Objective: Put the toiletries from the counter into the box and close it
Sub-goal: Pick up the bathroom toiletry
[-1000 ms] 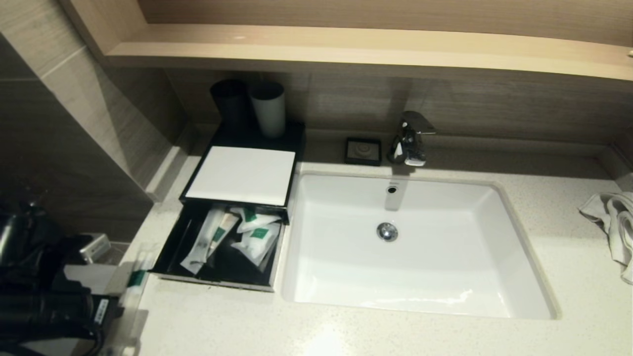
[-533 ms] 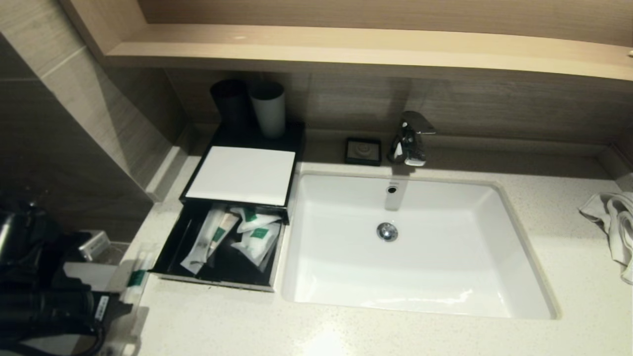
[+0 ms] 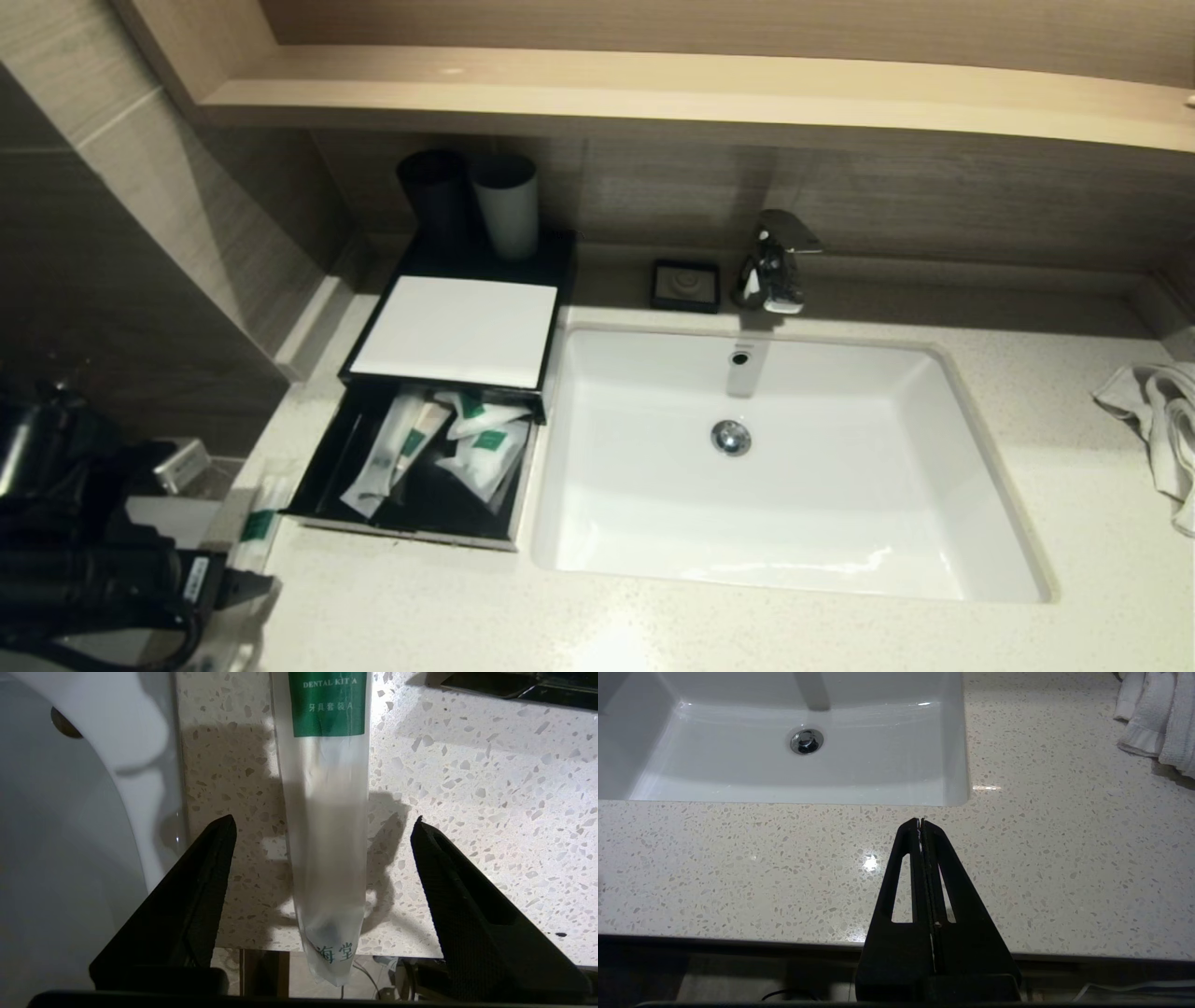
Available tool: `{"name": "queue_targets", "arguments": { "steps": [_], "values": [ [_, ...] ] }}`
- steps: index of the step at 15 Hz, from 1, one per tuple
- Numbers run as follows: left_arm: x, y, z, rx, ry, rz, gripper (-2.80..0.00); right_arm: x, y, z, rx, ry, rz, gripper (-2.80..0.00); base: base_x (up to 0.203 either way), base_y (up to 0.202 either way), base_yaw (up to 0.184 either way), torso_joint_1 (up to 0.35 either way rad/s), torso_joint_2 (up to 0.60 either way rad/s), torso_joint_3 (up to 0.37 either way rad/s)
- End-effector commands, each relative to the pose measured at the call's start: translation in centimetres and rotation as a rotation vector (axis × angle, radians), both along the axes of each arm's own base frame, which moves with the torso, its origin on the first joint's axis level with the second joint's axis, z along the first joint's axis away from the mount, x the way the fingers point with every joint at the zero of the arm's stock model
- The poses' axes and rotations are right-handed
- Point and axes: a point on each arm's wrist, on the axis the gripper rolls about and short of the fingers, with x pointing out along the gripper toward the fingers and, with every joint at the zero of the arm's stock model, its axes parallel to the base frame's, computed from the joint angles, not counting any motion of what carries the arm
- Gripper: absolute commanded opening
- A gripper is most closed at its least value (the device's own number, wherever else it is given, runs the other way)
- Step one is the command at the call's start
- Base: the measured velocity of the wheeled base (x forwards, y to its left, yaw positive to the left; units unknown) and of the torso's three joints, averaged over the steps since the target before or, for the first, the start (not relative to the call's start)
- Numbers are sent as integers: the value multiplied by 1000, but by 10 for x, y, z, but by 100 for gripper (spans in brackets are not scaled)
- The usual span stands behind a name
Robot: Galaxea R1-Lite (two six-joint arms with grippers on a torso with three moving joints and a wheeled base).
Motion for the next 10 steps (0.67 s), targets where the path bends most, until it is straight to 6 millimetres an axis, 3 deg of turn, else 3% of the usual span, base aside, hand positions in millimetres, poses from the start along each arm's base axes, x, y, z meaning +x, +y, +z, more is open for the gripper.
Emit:
{"name": "queue_targets", "arguments": {
  "steps": [1,10],
  "values": [
    [1,0,-2,-1,8,-1,0,0,0,0,0,0,0,-280,0,0,0,0,0,0],
    [3,0,-6,-3,27,-4,0,0,0,0,0,0,0,-280,0,0,0,0,0,0]
  ]
}}
